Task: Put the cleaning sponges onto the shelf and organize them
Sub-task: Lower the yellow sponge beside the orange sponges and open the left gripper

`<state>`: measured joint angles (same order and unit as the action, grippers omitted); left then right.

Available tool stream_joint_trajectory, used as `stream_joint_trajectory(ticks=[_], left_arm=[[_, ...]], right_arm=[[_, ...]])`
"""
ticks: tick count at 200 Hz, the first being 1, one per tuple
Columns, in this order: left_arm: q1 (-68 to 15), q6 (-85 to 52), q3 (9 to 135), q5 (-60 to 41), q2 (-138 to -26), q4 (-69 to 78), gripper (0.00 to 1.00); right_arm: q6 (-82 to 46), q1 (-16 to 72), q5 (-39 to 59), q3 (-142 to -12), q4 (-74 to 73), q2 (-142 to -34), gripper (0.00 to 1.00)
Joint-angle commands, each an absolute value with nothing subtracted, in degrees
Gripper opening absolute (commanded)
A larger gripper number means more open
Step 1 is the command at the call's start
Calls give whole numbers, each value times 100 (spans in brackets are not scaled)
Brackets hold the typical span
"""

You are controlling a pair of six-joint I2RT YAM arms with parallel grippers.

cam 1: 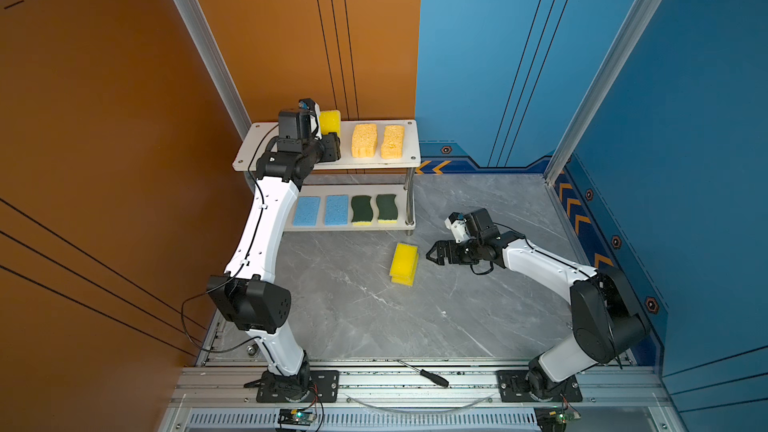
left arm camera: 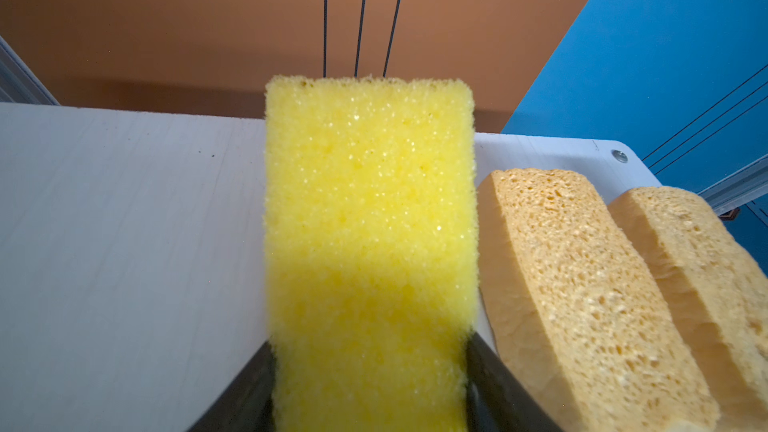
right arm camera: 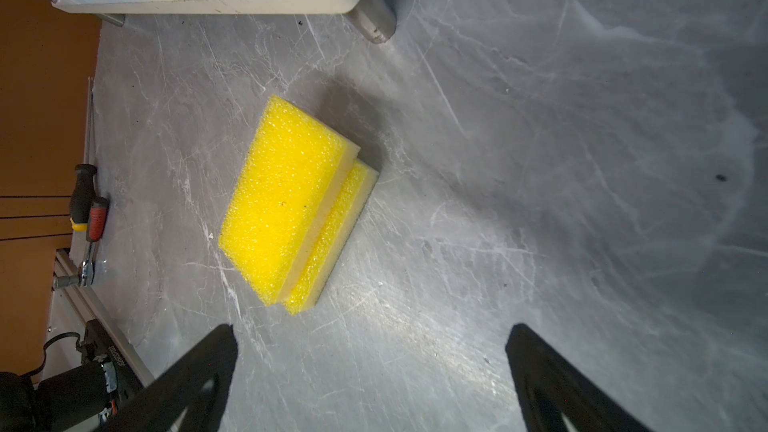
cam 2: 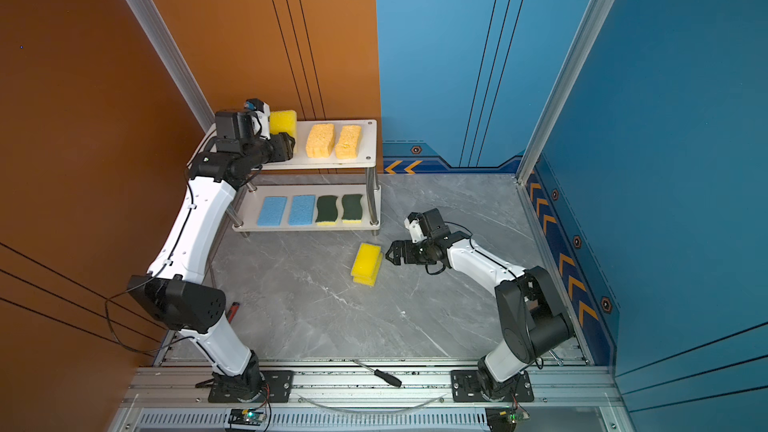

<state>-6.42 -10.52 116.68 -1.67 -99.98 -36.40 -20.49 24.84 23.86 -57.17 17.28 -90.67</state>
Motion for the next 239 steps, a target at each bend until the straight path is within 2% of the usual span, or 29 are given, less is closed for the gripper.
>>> stream_joint_trajectory(ticks=[1,123,239], left_arm=[[-615,-1125,11756,-308,-10037,-3489,64],[-678,-1312,11437,-240,-9741,-3560,61],[-834,-1310,11248,-101,-9591,-3577,65]], right_arm=[[-2109,2522,2426,-5705,1609,-9089,100],[-2146,2522,2417,-5627,1565,-9028,100],[-2153,2522,2426,-5582,1542,-9008,100]])
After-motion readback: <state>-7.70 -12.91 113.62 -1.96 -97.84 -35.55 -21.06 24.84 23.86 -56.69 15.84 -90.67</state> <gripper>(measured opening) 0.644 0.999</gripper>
